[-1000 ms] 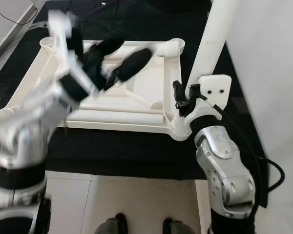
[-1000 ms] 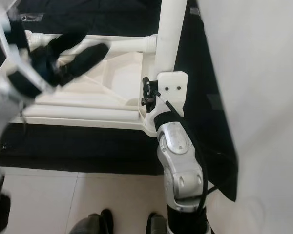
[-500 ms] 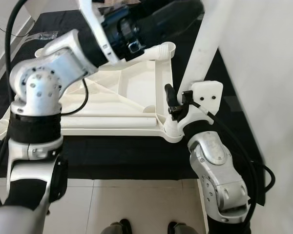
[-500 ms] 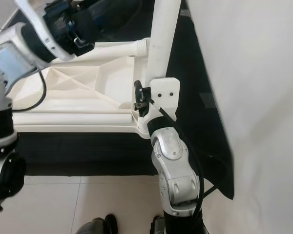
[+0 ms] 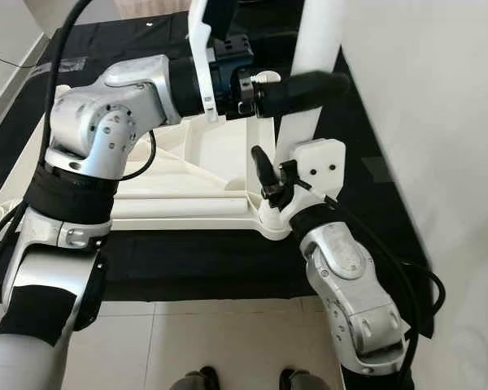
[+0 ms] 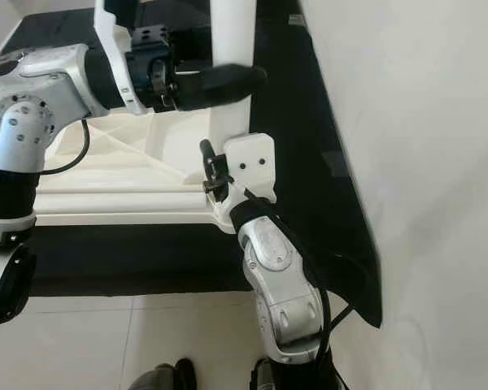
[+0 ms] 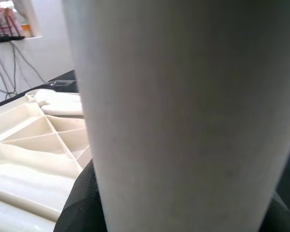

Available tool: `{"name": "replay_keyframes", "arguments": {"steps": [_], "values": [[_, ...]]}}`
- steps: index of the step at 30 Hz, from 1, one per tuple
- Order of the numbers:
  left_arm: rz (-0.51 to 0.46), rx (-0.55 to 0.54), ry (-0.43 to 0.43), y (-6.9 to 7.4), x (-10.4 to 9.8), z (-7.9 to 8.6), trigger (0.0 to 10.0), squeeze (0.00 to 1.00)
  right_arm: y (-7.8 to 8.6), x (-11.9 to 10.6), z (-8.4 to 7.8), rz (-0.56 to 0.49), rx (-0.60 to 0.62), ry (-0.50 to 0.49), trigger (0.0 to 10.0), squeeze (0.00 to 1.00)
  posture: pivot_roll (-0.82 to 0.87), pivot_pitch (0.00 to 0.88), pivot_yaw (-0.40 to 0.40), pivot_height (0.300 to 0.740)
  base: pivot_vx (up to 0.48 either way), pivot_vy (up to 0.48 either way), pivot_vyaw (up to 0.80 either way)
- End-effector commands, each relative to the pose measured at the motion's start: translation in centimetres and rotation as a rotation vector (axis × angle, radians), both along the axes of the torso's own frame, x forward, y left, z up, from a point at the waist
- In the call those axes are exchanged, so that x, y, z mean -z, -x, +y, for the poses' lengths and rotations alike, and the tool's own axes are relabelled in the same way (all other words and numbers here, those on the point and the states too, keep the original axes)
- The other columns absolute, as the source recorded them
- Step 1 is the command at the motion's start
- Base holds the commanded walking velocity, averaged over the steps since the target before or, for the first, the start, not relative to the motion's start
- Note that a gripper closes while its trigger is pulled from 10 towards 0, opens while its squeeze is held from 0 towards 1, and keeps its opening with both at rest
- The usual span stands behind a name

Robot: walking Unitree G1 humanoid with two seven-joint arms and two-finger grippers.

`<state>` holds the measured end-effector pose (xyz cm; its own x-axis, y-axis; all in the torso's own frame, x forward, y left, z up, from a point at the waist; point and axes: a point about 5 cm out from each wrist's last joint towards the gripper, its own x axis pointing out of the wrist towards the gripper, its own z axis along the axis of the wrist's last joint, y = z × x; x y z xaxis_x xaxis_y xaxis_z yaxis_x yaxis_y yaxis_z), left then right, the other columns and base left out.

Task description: Building children table

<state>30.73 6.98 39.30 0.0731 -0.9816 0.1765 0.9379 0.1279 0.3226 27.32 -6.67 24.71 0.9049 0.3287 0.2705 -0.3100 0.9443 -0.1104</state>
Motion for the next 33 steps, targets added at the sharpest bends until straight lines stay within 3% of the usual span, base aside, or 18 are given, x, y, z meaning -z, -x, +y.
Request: {"name": "replay_keyframes", "arguments": {"steps": [1,2,3,15,23,24,26,28,29,30,31,33], "values": [[-0.074,-0.028,-0.034,0.0,-0.6,0.3,2.7,0.0,0.4,1.3,2.2,0.062,-0.139,0.04,10.0,0.0,-0.03,0.218,0.102,0.74,0.0,0.0,0.0],[-0.074,-0.028,-0.034,0.0,-0.6,0.3,2.7,0.0,0.4,1.3,2.2,0.062,-0.139,0.04,10.0,0.0,-0.03,0.218,0.102,0.74,0.0,0.0,0.0],[-0.093,-0.035,-0.036,-0.1,-0.7,0.3,0.0,0.0,0.4,1.4,2.3,0.058,-0.149,0.054,10.0,0.0,-0.03,0.215,0.1,0.74,0.0,0.0,0.0],[-0.148,-0.061,-0.04,-0.2,-0.7,0.3,0.0,0.0,-0.2,1.4,2.3,0.049,-0.176,0.101,10.0,0.0,-0.04,0.217,0.09,0.74,0.0,0.0,0.0],[-0.145,-0.095,-0.005,-0.6,-0.6,0.4,0.0,0.0,-1.5,0.7,0.9,0.046,-0.184,0.093,10.0,0.0,-0.04,0.219,0.073,0.74,0.0,0.0,0.0],[-0.145,-0.096,-0.006,-0.7,-0.6,0.4,0.0,0.0,-1.7,0.4,0.5,0.037,-0.203,0.073,10.0,1.0,-0.04,0.222,0.071,0.74,0.0,0.0,0.0],[-0.145,-0.097,-0.007,-0.7,-0.7,0.4,0.0,0.0,-1.8,0.1,0.3,0.03,-0.216,0.06,10.0,1.0,-0.04,0.222,0.071,0.74,0.0,0.0,0.0],[-0.148,-0.098,-0.011,-0.7,-0.8,0.3,0.0,0.0,-2.0,-0.6,0.1,0.02,-0.317,0.009,10.0,1.0,-0.04,0.223,0.07,0.74,0.0,0.0,0.0],[-0.149,-0.098,-0.013,-0.7,-0.8,0.3,0.0,0.0,-2.3,-1.5,-0.4,-0.022,-0.401,0.043,10.0,1.0,-0.04,0.225,0.071,0.74,0.0,0.0,0.0],[-0.149,-0.098,-0.013,-0.7,-0.8,0.3,0.0,0.0,-2.3,-1.5,-0.4,-0.022,-0.401,0.043,10.0,1.0,-0.04,0.225,0.071,0.74,0.0,0.0,0.0],[-0.148,-0.097,-0.014,-0.7,-0.8,0.2,0.0,0.0,-2.7,-2.2,-0.8,-0.054,-0.492,0.097,10.0,1.0,-0.04,0.224,0.07,0.74,0.0,0.0,0.0],[-0.148,-0.095,-0.014,-0.7,-0.8,0.2,0.0,0.0,-2.9,-2.5,-0.9,-0.057,-0.553,0.132,10.0,1.0,-0.04,0.226,0.067,0.74,0.0,0.0,0.0]]}}
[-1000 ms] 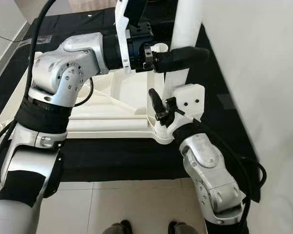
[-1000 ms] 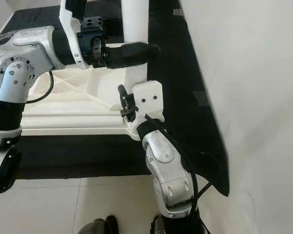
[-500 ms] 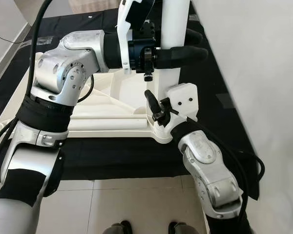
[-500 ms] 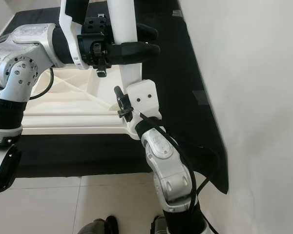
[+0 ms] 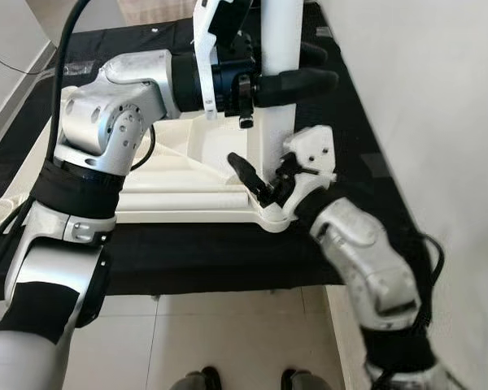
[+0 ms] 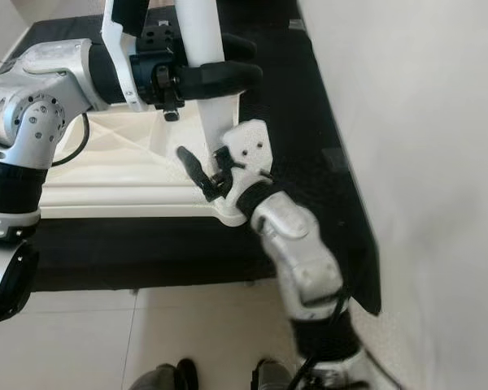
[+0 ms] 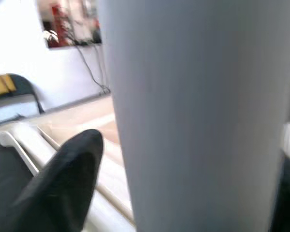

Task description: Building children table

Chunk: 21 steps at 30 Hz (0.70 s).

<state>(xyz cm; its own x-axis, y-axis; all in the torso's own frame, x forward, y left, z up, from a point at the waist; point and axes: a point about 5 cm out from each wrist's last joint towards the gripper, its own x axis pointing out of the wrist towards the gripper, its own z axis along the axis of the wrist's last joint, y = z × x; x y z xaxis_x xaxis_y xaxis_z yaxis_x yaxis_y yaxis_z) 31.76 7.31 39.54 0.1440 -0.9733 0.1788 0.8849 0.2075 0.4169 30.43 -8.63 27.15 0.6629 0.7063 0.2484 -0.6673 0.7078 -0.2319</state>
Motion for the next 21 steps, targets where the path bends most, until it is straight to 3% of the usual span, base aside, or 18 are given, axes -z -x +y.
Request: {"name": "replay_keyframes", "arguments": {"steps": [1,2,3,5,11,12,13,14,15,21], "values": [[-0.046,-0.004,-0.007,0.3,-0.6,-0.1,0.0,0.0,0.2,-0.1,1.1,-0.005,-0.117,0.017,10.0,1.0,-0.04,0.226,0.067,0.74,0.0,0.0,0.0],[-0.045,-0.002,-0.008,0.3,-0.6,-0.1,0.0,0.0,-0.1,-0.3,1.0,-0.013,-0.179,0.058,10.0,0.27,-0.04,0.226,0.065,0.74,0.0,0.0,0.0],[-0.044,0.0,-0.008,0.3,-0.5,-0.2,0.0,0.0,-0.3,-0.5,1.0,-0.017,-0.214,0.083,10.0,0.0,-0.04,0.226,0.065,0.74,0.0,0.0,0.0],[-0.042,0.003,-0.005,0.4,-0.5,-0.2,0.0,0.0,-0.7,-0.7,1.2,0.007,-0.344,0.138,10.0,0.0,-0.03,0.233,0.061,0.74,0.0,0.0,0.0],[-0.038,0.009,-0.001,0.5,0.1,-0.5,0.0,0.0,-1.2,-0.4,1.3,0.031,-0.485,0.237,10.0,0.0,-0.03,0.238,0.057,0.74,0.0,0.0,0.0],[-0.039,0.01,0.001,0.6,0.1,-0.6,0.0,0.0,-1.4,-0.5,1.3,0.036,-0.502,0.241,4.8,0.0,-0.03,0.24,0.056,0.74,0.0,0.0,0.0],[-0.042,0.011,0.002,0.8,0.1,-0.6,0.0,0.0,-1.6,-0.5,1.3,0.04,-0.517,0.244,3.2,0.0,-0.03,0.242,0.054,0.74,0.0,0.0,0.0],[-0.042,0.011,0.002,0.8,0.1,-0.6,0.0,0.0,-1.6,-0.5,1.3,0.04,-0.517,0.244,3.2,0.0,-0.03,0.242,0.054,0.74,0.0,0.0,0.0],[-0.043,0.011,0.004,0.9,0.0,-0.6,0.0,0.0,-1.7,-0.5,1.4,0.046,-0.529,0.243,0.0,0.0,-0.03,0.242,0.054,0.74,0.0,0.0,0.0],[-0.047,0.012,0.011,1.3,-0.1,-0.7,0.0,0.0,-2.1,-0.3,1.5,0.061,-0.578,0.263,0.0,0.0,-0.03,0.25,0.052,0.74,0.0,0.0,0.0]]}}
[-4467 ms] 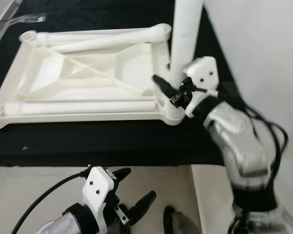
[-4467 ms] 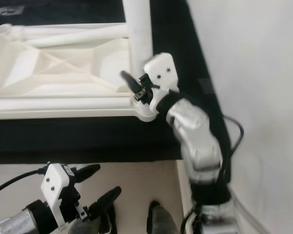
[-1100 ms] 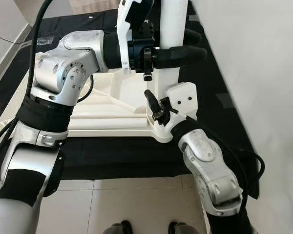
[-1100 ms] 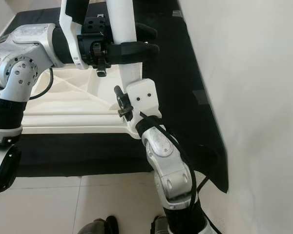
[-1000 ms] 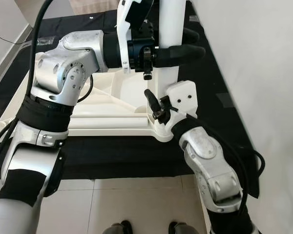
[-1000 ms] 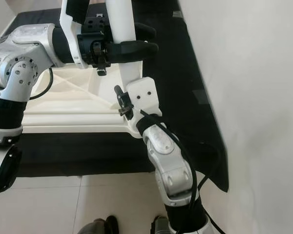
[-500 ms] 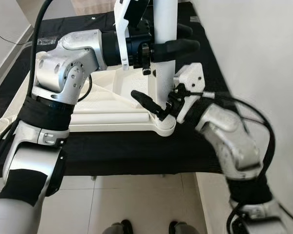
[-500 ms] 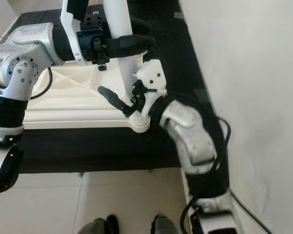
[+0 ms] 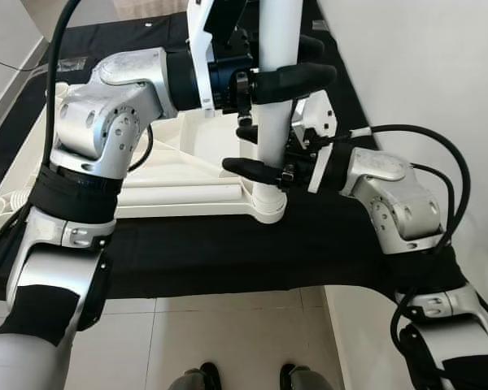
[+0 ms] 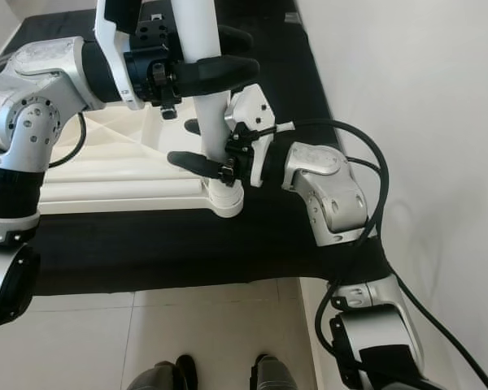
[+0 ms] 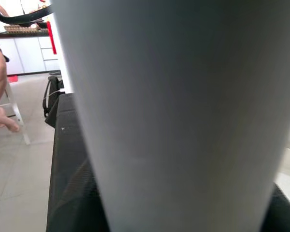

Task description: Building children table

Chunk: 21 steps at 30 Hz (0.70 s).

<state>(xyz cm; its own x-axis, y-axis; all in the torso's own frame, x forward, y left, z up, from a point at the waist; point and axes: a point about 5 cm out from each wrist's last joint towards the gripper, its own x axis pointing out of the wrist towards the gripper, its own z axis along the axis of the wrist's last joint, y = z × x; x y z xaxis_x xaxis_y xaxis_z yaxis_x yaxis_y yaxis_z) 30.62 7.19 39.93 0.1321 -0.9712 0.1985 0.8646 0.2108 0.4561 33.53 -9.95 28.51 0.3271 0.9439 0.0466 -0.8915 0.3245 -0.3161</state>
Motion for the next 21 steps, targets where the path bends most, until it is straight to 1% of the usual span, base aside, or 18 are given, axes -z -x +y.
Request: {"name": "replay_keyframes", "arguments": {"steps": [1,4,7,8,9,12,15,21], "values": [[0.002,0.006,0.002,0.2,0.2,-0.6,0.0,0.0,0.9,1.2,2.9,0.033,-0.179,0.056,0.0,0.0,-0.03,0.251,0.05,0.74,0.0,0.0,0.0],[-0.002,-0.003,0.009,0.1,0.2,-0.6,0.0,0.0,0.8,1.2,2.9,0.034,-0.182,0.06,0.0,0.0,-0.03,0.252,0.048,0.74,0.0,0.0,0.0],[-0.019,-0.036,0.025,-0.2,0.1,-0.6,0.0,0.0,0.5,1.2,2.9,0.034,-0.178,0.066,0.0,0.0,-0.03,0.252,0.046,0.74,0.0,0.0,0.0],[-0.005,-0.045,0.038,-0.4,0.1,-0.4,10.0,0.82,0.2,1.2,3.0,0.032,-0.165,0.072,0.0,0.0,-0.04,0.252,0.043,0.74,0.0,0.0,0.0],[0.001,-0.056,0.047,-0.6,0.1,-0.3,10.0,1.0,0.0,1.2,3.0,0.03,-0.15,0.08,0.0,0.0,-0.04,0.252,0.043,0.74,0.0,0.0,0.0],[0.008,-0.061,0.052,-0.7,0.1,-0.2,10.0,1.0,-0.2,1.3,3.1,0.03,-0.134,0.087,0.0,0.0,-0.04,0.249,0.041,0.74,0.0,0.0,0.0],[0.015,-0.121,0.087,-1.2,-0.1,0.2,10.0,1.0,-0.5,1.3,3.4,0.051,-0.095,0.089,0.0,0.0,-0.04,0.247,0.036,0.74,0.0,0.0,0.0],[0.009,-0.17,0.106,-1.6,-0.5,0.7,10.0,1.0,-0.6,1.4,3.5,0.063,-0.053,0.089,0.0,0.0,-0.05,0.245,0.033,0.74,0.0,0.0,0.0]]}}
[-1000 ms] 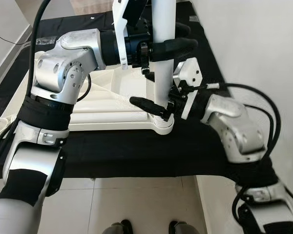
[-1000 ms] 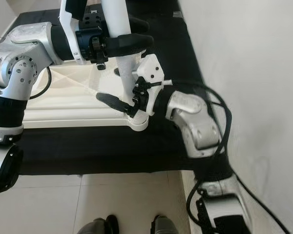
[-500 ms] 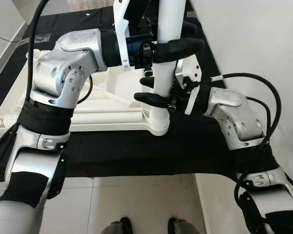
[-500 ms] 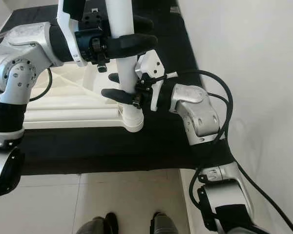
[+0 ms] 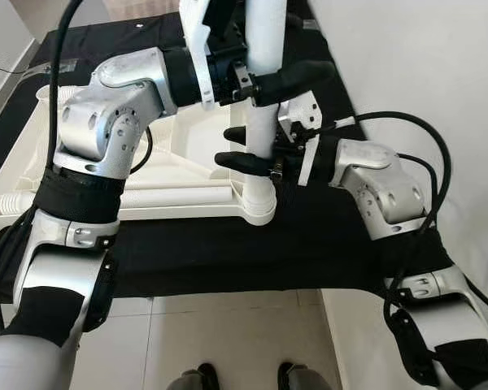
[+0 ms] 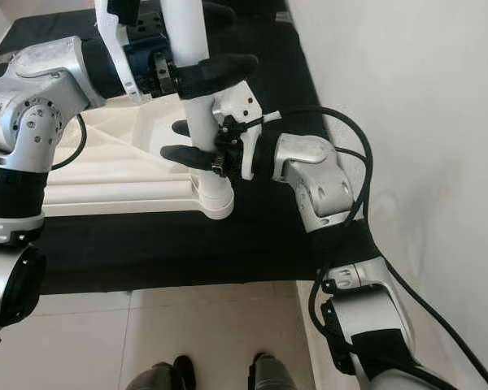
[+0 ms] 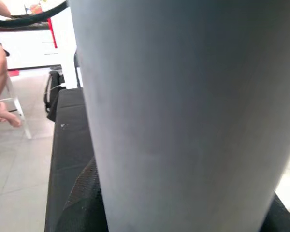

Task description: Building children table

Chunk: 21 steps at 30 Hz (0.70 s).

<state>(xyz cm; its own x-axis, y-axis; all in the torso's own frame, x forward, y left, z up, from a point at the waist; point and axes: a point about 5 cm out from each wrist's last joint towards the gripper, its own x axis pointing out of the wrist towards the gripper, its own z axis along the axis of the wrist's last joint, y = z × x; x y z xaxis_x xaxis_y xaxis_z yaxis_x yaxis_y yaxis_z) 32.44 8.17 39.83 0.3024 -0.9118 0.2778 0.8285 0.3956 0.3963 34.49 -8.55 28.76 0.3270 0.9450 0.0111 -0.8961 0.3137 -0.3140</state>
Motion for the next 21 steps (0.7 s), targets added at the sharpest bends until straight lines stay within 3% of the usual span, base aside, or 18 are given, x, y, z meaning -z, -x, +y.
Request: {"name": "replay_keyframes", "arguments": {"steps": [1,2,14,15,16,17,19,21], "values": [[-0.033,-0.019,0.011,0.1,-0.6,-0.1,10.0,0.22,0.2,1.8,2.0,0.056,-0.016,0.059,0.0,0.0,-0.05,0.246,0.032,0.74,0.0,0.0,0.0],[-0.034,-0.035,0.014,-0.1,-0.7,0.1,10.0,0.0,0.1,2.1,1.8,0.059,0.03,0.063,0.0,0.0,-0.05,0.247,0.031,0.74,0.0,0.0,0.0],[-0.034,-0.074,0.027,-0.4,-0.8,0.4,10.0,0.0,0.9,3.7,0.6,0.101,0.36,0.012,0.0,0.0,-0.07,0.247,0.027,0.74,0.0,0.0,0.0],[-0.035,-0.074,0.027,-0.4,-0.8,0.3,10.0,0.0,1.2,4.0,0.5,0.113,0.419,-0.008,0.0,0.0,-0.07,0.249,0.023,0.74,0.0,0.0,0.0],[-0.034,-0.074,0.029,-0.4,-0.7,0.3,10.0,0.0,1.5,5.1,0.0,0.128,0.582,0.009,0.0,0.0,-0.07,0.252,0.02,0.74,0.0,0.0,0.0],[-0.034,-0.074,0.029,-0.4,-0.7,0.3,10.0,0.0,1.5,5.1,0.0,0.128,0.582,0.009,0.0,0.0,-0.07,0.252,0.02,0.74,0.0,0.0,0.0],[-0.033,-0.073,0.031,-0.3,-0.7,0.3,10.0,0.0,2.6,6.8,-0.8,0.158,0.821,0.01,0.0,0.0,-0.07,0.253,0.022,0.74,0.0,0.0,0.0],[-0.032,-0.073,0.032,-0.3,-0.7,0.2,10.0,0.0,3.2,7.4,-0.9,0.173,0.888,-0.001,0.0,0.0,-0.07,0.253,0.022,0.74,0.0,0.0,0.0]]}}
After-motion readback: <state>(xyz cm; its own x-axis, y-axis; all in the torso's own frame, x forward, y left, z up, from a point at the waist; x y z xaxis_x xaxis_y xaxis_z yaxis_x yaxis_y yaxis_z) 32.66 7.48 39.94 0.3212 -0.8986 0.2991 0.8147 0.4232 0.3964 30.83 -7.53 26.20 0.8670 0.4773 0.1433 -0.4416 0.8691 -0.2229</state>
